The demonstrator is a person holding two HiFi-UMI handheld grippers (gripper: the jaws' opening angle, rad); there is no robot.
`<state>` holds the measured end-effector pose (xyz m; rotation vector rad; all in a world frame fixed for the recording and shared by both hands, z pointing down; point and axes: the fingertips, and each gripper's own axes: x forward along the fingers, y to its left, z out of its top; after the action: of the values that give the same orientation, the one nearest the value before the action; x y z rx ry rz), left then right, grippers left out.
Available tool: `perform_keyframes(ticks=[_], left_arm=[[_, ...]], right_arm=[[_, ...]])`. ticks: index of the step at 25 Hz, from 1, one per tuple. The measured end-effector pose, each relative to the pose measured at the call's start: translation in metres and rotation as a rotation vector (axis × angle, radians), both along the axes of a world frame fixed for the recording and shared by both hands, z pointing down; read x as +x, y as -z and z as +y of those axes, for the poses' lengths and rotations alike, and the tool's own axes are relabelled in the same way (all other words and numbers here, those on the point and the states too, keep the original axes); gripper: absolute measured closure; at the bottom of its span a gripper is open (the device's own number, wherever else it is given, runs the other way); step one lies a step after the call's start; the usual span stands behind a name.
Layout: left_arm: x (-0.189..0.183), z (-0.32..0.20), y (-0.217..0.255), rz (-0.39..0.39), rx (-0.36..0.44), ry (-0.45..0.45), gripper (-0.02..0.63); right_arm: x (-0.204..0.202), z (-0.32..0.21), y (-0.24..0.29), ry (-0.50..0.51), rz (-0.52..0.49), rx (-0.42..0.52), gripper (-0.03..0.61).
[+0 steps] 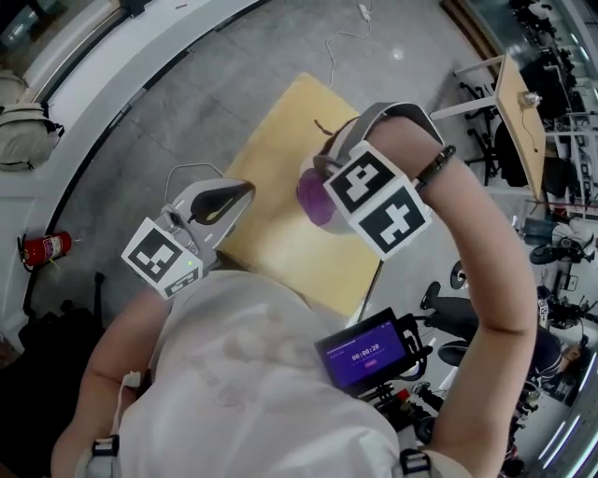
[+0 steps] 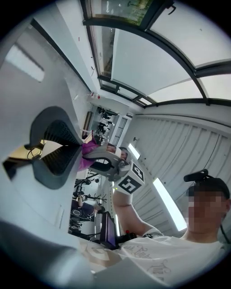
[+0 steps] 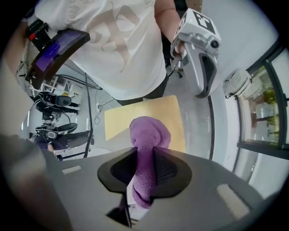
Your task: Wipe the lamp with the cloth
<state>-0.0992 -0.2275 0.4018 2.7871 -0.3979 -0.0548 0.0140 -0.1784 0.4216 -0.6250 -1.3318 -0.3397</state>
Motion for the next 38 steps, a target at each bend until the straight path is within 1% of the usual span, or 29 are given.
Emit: perform_keyframes(ticks=[2, 6, 7, 10, 12, 13, 15, 18, 20, 24, 27, 29, 31, 36, 38], left_arm=[[0.004, 0.001, 0.001, 0.003, 0.001, -0.022, 0.612], [0.013, 0.004, 0.004, 0.002, 0.007, -0.065, 0.612], [0.015, 0.004, 0.004, 0.002, 0.009, -0.077, 0.612], [0.018, 0.005, 0.002, -0.004, 0.014, -0.114, 0.612], [0.021, 0.005, 0.002, -0.008, 0.018, -0.139, 0.612], [0.024, 0.006, 0.003, -0.009, 0.02, -0.151, 0.612], [0.029, 0.008, 0.005, -0.012, 0.022, -0.178, 0.612], [0.032, 0.008, 0.005, -0.021, 0.029, -0.219, 0.612], [0.033, 0.008, 0.007, -0.029, 0.035, -0.235, 0.612], [0.038, 0.006, 0.013, -0.046, 0.059, -0.234, 0.612], [0.037, 0.007, 0.015, -0.061, 0.067, -0.198, 0.612], [0.037, 0.012, 0.015, -0.067, 0.058, -0.17, 0.612], [0.039, 0.021, 0.014, -0.064, 0.047, -0.154, 0.612], [0.048, 0.053, 0.026, -0.045, 0.068, -0.141, 0.612], [0.05, 0.066, 0.029, -0.043, 0.074, -0.132, 0.612]], right_arm=[[0.0, 0.003, 0.015, -0.003, -0.032, 0.079, 0.479], [-0.004, 0.009, 0.031, 0.008, -0.115, 0.293, 0.479], [-0.003, 0.013, 0.028, 0.022, -0.118, 0.343, 0.479], [0.0, 0.022, 0.003, 0.075, -0.083, 0.475, 0.477], [-0.003, 0.023, -0.014, 0.093, -0.072, 0.546, 0.477], [-0.006, 0.025, -0.022, 0.093, -0.071, 0.567, 0.477], [-0.013, 0.033, -0.038, 0.079, -0.076, 0.566, 0.476], [-0.026, 0.044, -0.067, 0.046, -0.074, 0.518, 0.476], [-0.028, 0.051, -0.088, 0.044, -0.058, 0.491, 0.476], [-0.022, 0.073, -0.126, 0.051, -0.033, 0.44, 0.477], [-0.015, 0.085, -0.134, 0.088, -0.022, 0.437, 0.477], [-0.01, 0.088, -0.123, 0.11, -0.021, 0.466, 0.477], [-0.007, 0.088, -0.103, 0.104, -0.029, 0.522, 0.477], [0.006, 0.077, -0.03, 0.081, -0.083, 0.75, 0.477], [0.014, 0.078, -0.008, 0.076, -0.099, 0.818, 0.477]])
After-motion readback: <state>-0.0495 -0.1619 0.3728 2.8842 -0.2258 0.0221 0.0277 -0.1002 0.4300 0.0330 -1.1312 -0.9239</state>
